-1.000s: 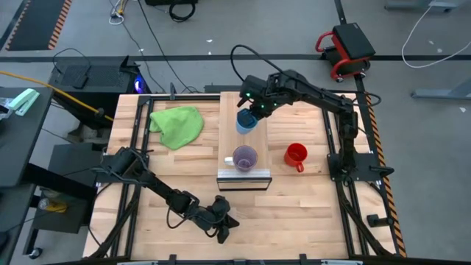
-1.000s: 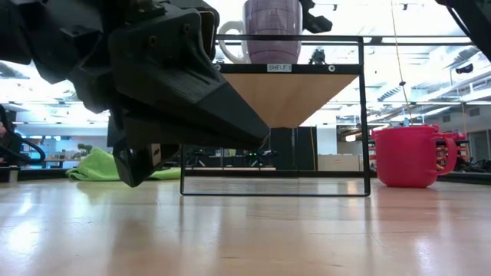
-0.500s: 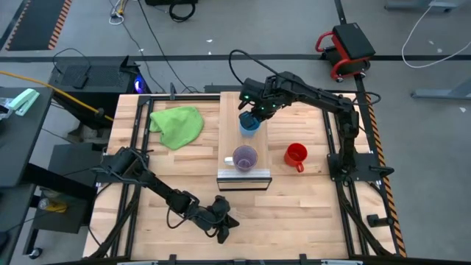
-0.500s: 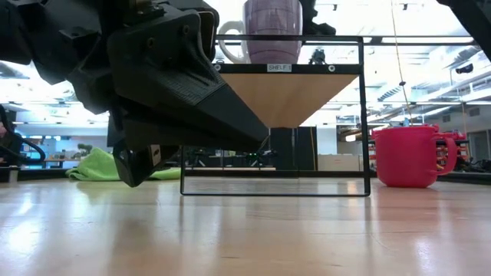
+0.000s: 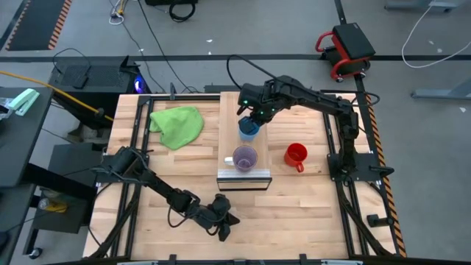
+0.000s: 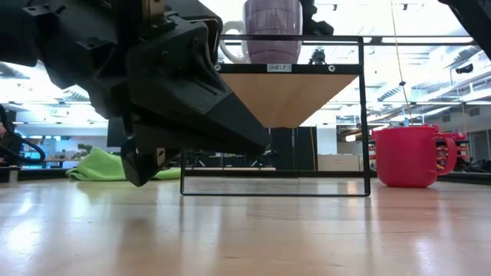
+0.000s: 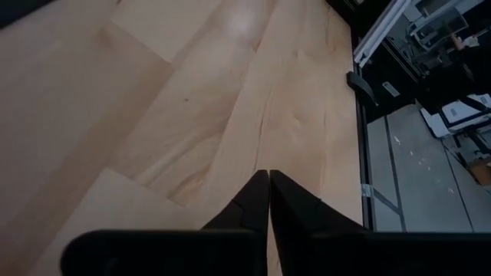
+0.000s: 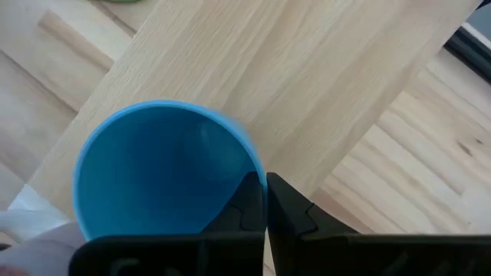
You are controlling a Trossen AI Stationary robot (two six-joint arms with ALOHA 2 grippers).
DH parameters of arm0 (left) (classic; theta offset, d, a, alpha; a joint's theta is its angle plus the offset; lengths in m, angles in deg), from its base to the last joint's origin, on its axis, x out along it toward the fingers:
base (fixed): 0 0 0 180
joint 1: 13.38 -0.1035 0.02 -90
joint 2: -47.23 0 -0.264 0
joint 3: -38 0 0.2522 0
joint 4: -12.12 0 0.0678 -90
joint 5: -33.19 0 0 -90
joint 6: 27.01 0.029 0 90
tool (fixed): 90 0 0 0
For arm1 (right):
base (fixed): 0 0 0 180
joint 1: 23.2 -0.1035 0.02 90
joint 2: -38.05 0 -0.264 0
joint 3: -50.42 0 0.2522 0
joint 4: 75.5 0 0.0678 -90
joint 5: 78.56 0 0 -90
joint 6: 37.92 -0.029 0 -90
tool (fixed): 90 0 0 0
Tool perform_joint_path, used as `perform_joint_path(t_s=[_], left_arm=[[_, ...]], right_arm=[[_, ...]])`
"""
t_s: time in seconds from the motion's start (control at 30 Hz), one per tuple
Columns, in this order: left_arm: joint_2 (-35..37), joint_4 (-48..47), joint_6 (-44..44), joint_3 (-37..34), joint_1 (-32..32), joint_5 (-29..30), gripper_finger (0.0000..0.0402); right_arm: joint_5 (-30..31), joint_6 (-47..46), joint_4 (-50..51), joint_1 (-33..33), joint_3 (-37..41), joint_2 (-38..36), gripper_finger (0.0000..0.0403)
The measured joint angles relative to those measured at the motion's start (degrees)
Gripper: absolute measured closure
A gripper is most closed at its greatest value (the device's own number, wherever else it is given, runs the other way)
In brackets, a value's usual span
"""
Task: Stack small to large cups/mugs on shelf
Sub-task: Put the blue cup on the shelf
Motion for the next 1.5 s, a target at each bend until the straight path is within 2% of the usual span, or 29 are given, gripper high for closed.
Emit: perform_joint_path(t_s=[0.9, 1.5], left_arm=[[0.0, 0.1, -1.6, 0.0, 0.0, 0.0, 0.0382], [0.0, 0.0, -1.5, 0.0, 0.0, 0.0, 0.0380]], right_arm=[[-0.9, 1.3, -0.8, 0.8, 0.0, 0.4, 0.0397], [-2.2, 2.0, -2.9, 0.8, 0.0, 0.4, 0.0354]])
